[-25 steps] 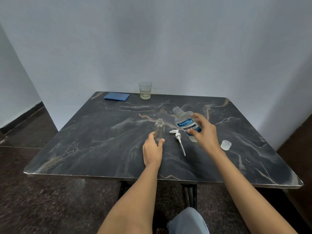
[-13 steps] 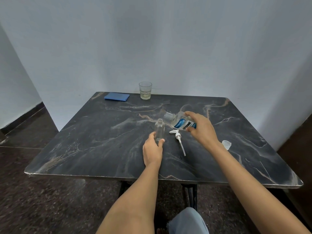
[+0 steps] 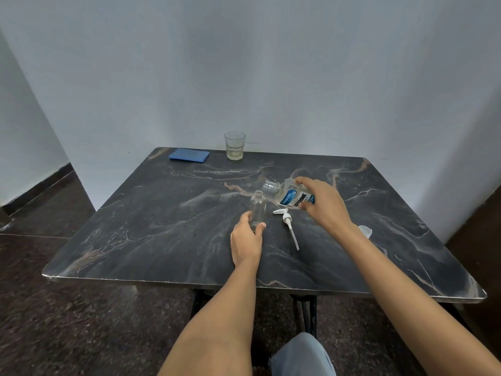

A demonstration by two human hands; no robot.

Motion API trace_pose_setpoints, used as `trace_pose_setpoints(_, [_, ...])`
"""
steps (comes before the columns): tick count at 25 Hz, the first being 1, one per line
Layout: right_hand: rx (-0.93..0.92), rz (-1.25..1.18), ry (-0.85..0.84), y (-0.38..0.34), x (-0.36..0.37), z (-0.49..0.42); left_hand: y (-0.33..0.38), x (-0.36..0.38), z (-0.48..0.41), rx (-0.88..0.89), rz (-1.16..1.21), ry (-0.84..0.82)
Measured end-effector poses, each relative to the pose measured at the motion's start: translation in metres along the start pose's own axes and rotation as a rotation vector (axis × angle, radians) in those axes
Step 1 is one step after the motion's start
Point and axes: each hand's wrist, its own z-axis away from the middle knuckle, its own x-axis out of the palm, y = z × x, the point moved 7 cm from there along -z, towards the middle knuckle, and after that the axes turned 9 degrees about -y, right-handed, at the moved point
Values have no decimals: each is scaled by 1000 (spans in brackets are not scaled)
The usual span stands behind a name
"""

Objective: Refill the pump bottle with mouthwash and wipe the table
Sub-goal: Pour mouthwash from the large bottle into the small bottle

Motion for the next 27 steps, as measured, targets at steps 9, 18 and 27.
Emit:
trace_pose_setpoints(9, [-14,114,-26,-8,-3,-5,-2,0,-1,-5,5,-9])
trace_pose_setpoints(18, [-24,243,-50,-14,-9,-10,-2,1,-1,-8,10,-10])
trace_pose_setpoints(27, [-43,296,-50,-19,-13,-13,-1,0,0,-11,1,-8])
